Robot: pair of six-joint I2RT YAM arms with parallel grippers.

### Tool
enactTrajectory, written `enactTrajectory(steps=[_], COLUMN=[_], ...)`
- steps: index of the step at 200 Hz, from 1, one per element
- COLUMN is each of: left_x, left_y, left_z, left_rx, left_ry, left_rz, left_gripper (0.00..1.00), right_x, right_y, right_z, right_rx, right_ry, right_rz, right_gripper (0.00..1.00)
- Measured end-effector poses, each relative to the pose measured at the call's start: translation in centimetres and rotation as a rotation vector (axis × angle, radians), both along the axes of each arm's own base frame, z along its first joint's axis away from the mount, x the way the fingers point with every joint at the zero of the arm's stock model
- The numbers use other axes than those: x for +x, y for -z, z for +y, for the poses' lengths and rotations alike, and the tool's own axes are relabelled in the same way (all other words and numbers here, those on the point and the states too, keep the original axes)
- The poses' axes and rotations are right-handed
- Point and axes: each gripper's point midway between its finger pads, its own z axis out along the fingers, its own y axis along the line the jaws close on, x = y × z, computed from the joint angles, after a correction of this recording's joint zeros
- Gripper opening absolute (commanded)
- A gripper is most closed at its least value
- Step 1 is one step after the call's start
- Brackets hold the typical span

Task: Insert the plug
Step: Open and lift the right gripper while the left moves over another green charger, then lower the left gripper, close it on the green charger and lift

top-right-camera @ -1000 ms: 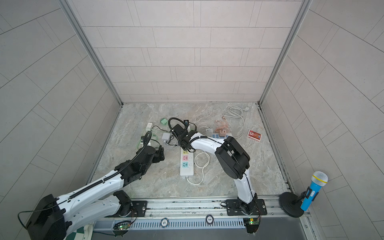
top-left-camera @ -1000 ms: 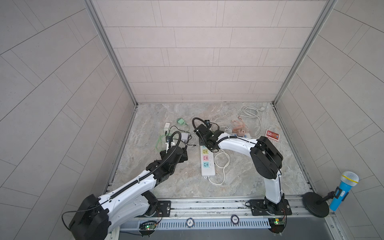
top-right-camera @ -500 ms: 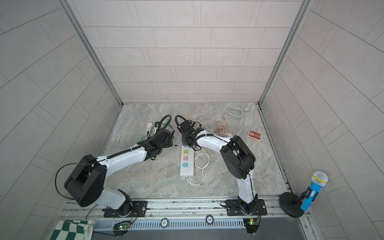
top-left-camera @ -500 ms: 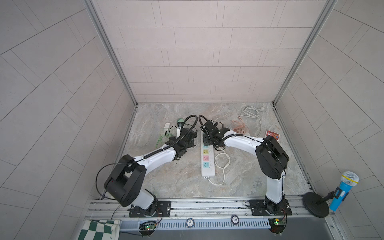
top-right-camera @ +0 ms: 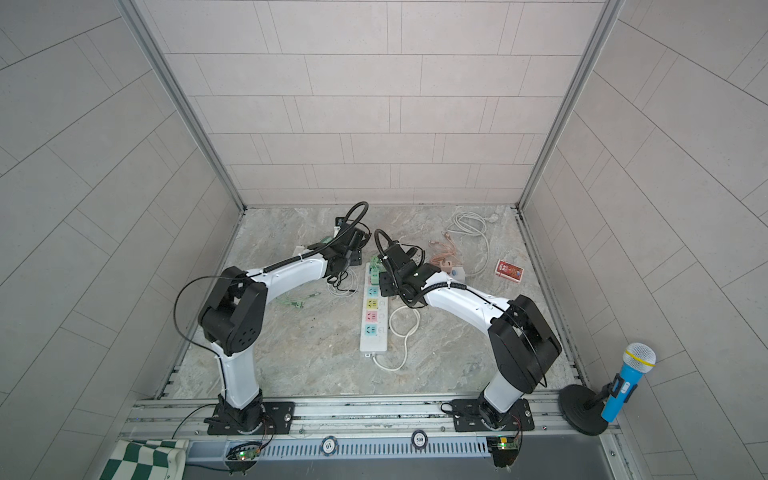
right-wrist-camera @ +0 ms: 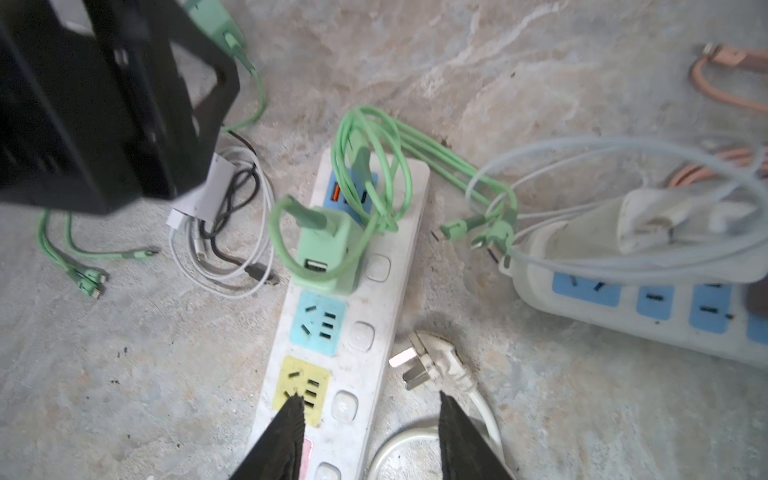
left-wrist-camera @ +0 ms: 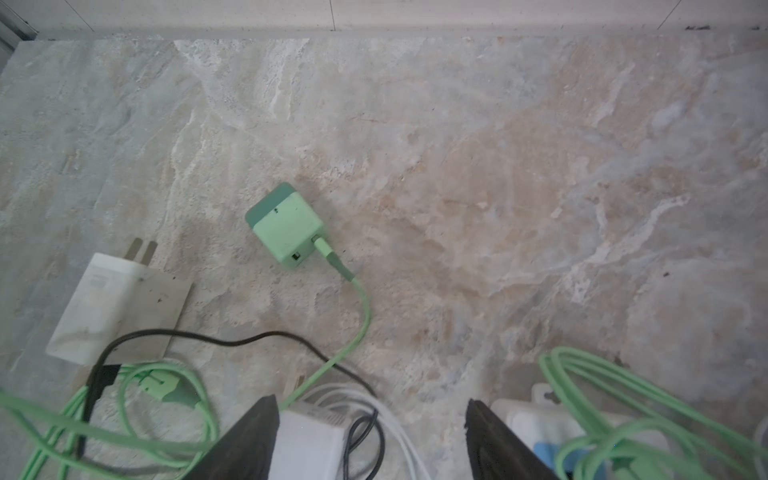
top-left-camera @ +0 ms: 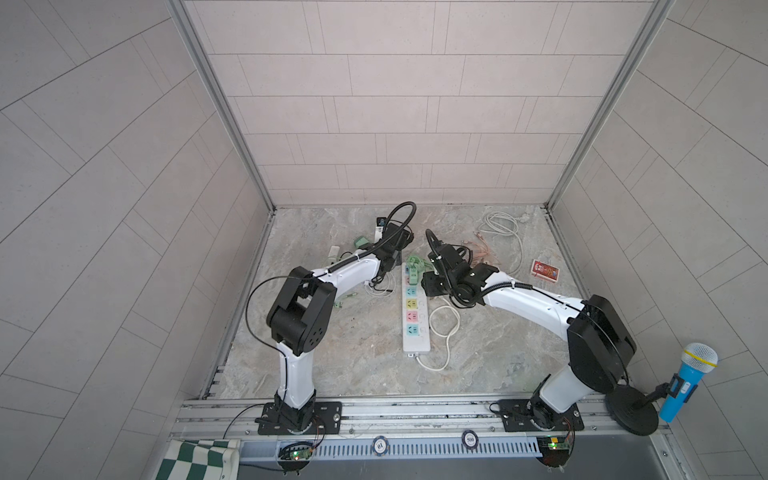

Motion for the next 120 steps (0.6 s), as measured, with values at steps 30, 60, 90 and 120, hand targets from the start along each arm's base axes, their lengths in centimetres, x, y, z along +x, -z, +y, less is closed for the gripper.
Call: enactTrajectory(steps=[30, 60, 90, 120], left_x=[2.5, 4.6, 6.4, 7.8], left_y=[1.6, 3.1, 4.1, 5.0], left_z=[0.9, 3.7, 5.8, 6.4], left_rx=[-0.014, -0.044, -0.073, -0.097], left_ry=[-0.073, -0.186, -0.274, -0.315], left_rz=[0.027, 0.048, 0.054, 0.062], left_gripper=[0.73, 0.66, 0.65, 0.63], right_x=[-1.4, -1.9, -2.2, -2.1], right_y=[2.2, 2.4, 1.2, -0.1], right_z=[-0.4, 0.0, 0.3, 0.8], right_rx=[-0.006, 0.023, 0.06, 0.091], right_ry=[-0.021, -0.051, -0.079, -0.109], right_rz=[0.048, 0.048, 0.017, -0.017], right_gripper=[0.49, 0.49, 0.48, 0.48])
